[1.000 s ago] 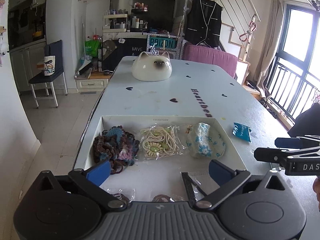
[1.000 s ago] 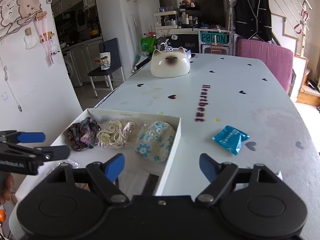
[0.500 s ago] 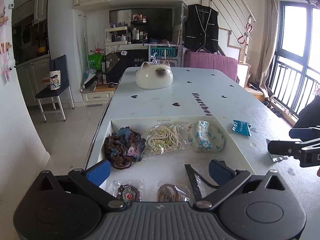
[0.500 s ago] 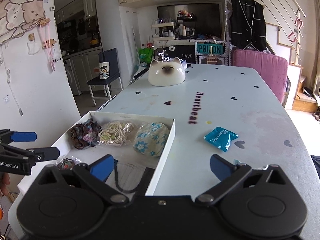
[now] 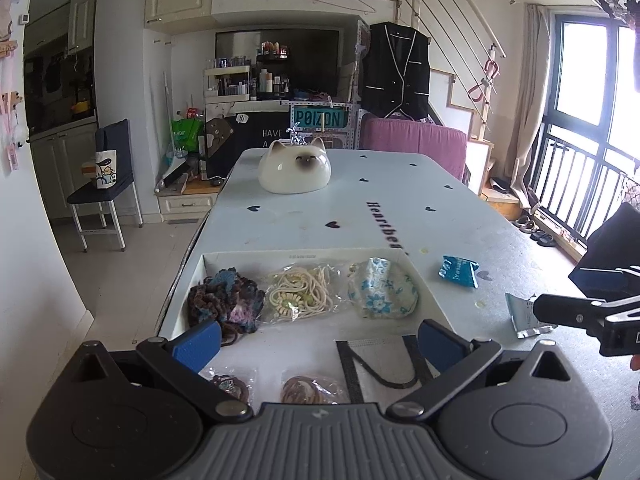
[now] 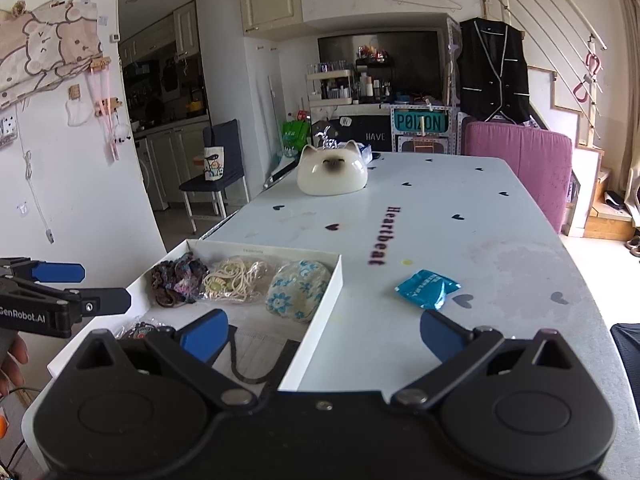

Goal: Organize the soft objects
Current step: 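Move the left tool to the blue packet while the right tool moves to the white paper packet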

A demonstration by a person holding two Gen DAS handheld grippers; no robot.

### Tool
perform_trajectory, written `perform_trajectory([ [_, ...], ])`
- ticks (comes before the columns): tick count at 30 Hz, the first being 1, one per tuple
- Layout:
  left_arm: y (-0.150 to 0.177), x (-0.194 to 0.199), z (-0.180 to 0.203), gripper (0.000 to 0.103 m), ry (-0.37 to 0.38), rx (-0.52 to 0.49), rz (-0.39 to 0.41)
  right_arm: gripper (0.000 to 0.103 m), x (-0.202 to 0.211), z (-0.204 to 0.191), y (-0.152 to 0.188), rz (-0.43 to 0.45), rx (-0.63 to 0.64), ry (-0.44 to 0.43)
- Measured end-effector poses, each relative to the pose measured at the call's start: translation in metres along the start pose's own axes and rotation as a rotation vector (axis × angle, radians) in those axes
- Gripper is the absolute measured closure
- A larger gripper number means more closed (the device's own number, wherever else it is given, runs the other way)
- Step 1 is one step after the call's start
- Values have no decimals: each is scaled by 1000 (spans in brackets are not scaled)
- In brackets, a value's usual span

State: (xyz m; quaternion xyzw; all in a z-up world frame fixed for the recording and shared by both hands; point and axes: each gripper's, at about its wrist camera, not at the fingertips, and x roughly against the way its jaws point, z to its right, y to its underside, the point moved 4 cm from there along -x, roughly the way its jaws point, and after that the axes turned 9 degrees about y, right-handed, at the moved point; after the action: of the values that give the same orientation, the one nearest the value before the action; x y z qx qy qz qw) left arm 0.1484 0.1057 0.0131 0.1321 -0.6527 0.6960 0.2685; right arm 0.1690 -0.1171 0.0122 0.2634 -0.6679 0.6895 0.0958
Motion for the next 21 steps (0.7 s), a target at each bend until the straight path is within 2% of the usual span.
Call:
perform_trajectory([
  [11,-10,-29,42,0,75,-5,-33,0,3,44,14,-17,-57,77],
  [17,-22,-54,75,0,125,-57,-27,0,0,80,23,-23,-83,151],
  [21,-31,-72,93,0,156,-79,-37,0,-8,101,29,-25,-112,165],
])
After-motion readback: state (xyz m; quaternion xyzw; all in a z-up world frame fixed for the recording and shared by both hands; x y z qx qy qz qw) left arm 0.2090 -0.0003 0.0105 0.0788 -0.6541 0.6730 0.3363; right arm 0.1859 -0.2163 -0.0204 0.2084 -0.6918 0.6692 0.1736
